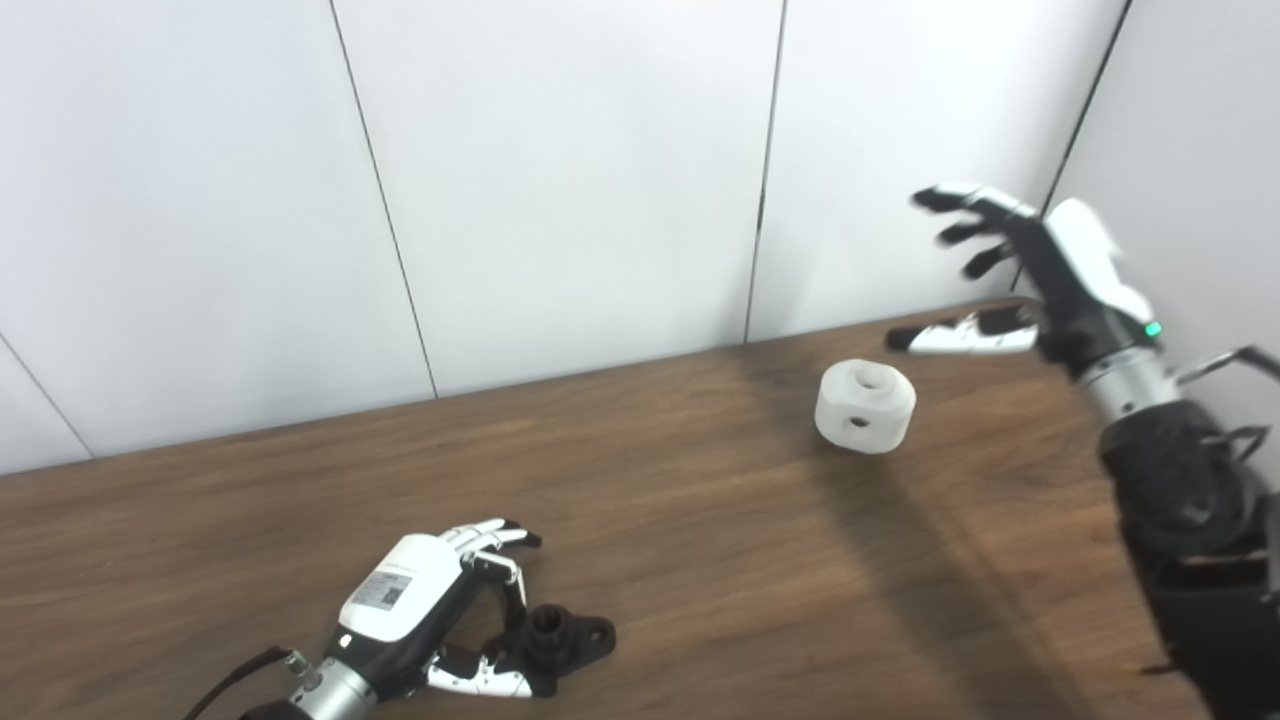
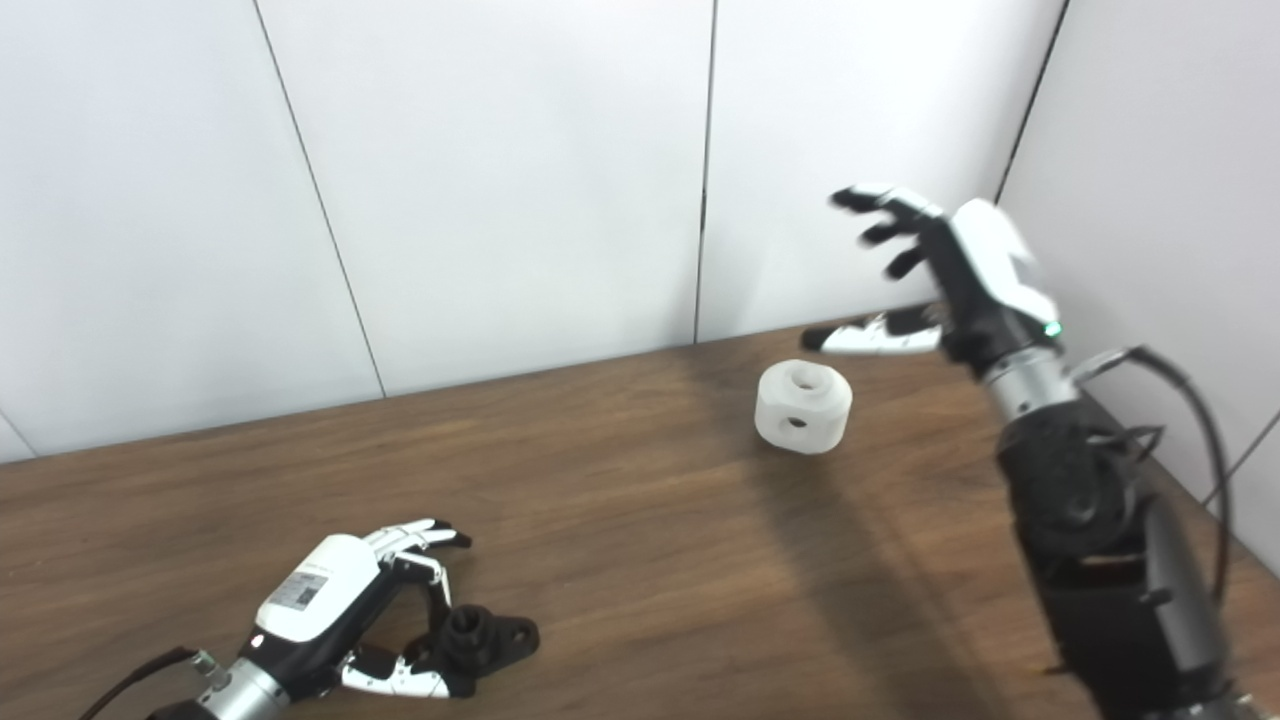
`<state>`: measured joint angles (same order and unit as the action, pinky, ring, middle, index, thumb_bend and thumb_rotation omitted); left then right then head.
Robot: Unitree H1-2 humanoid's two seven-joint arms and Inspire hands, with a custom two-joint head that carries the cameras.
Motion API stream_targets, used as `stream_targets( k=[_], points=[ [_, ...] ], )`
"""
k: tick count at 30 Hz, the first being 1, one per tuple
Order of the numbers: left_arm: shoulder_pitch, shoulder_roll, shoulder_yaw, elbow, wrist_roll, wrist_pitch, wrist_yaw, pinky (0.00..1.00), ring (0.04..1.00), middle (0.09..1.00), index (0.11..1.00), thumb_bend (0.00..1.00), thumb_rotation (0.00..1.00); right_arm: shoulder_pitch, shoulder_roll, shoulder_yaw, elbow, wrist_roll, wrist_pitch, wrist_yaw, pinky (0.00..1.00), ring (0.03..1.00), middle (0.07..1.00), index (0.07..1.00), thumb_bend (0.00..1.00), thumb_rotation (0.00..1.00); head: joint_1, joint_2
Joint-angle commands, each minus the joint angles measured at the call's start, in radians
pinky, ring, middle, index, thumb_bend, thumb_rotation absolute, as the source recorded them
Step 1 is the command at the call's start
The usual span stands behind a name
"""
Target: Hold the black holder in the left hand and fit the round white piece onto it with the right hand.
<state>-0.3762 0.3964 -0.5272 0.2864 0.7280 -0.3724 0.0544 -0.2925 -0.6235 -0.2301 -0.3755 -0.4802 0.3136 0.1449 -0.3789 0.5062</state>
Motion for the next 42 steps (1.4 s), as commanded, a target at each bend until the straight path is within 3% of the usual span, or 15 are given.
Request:
stream_targets(
  k=[1, 5, 10, 17, 24, 27, 35, 42],
  points=[
    [0.047, 0.058, -0.021, 0.091, 0.077, 0.045, -0.055, 0.82, 0.864, 0.817, 0.486, 0.52, 0.05, -0.031, -0.044, -0.008, -0.004, -0.008, 0.041, 0.028, 0.62, 0.788, 0.844, 0.814, 0.78, 0.31, -0.002, -0.001],
    [0.049, 0.062, -0.023, 0.087, 0.072, 0.049, -0.059, 0.82, 0.865, 0.819, 0.486, 0.52, 0.05, -0.027, -0.075, 0.001, 0.016, 0.01, 0.096, 0.077, 0.67, 0.853, 0.901, 0.858, 0.79, 0.37, -0.013, -0.009],
    [0.053, 0.07, -0.022, 0.084, 0.073, 0.041, -0.049, 0.82, 0.864, 0.818, 0.486, 0.52, 0.05, -0.021, -0.107, 0.028, 0.048, 0.03, 0.145, 0.161, 0.73, 0.923, 0.971, 0.912, 0.94, 0.46, -0.016, -0.013],
    [0.055, 0.073, -0.022, 0.094, 0.071, 0.029, -0.038, 0.82, 0.868, 0.821, 0.486, 0.52, 0.05, -0.025, -0.123, 0.076, 0.154, 0.035, 0.152, 0.224, 0.84, 0.989, 1.0, 0.915, 0.98, 0.46, -0.014, -0.009],
    [0.059, 0.066, -0.019, 0.089, 0.071, 0.033, -0.04, 0.81, 0.868, 0.817, 0.486, 0.52, 0.05, -0.04, -0.141, 0.146, 0.258, 0.068, 0.118, 0.259, 0.79, 0.971, 1.0, 0.993, 1.0, 0.4, -0.009, -0.01],
    [0.055, 0.066, -0.021, 0.084, 0.073, 0.037, -0.049, 0.82, 0.873, 0.822, 0.486, 0.52, 0.05, -0.058, -0.14, 0.179, 0.305, 0.066, 0.119, 0.262, 0.81, 0.987, 1.0, 1.0, 1.0, 0.36, -0.008, -0.013],
    [0.052, 0.063, -0.023, 0.098, 0.078, 0.025, -0.032, 0.8, 0.863, 0.813, 0.486, 0.52, 0.05, -0.106, -0.106, 0.233, 0.427, 0.061, 0.098, 0.226, 0.78, 0.975, 1.0, 1.0, 1.0, 0.36, 0.0, -0.015],
    [0.061, 0.065, -0.025, 0.076, 0.077, 0.034, -0.048, 0.8, 0.859, 0.814, 0.486, 0.52, 0.05, -0.122, -0.061, 0.247, 0.487, 0.065, 0.065, 0.164, 0.81, 0.977, 1.0, 0.996, 1.0, 0.36, 0.01, -0.013]
  ],
)
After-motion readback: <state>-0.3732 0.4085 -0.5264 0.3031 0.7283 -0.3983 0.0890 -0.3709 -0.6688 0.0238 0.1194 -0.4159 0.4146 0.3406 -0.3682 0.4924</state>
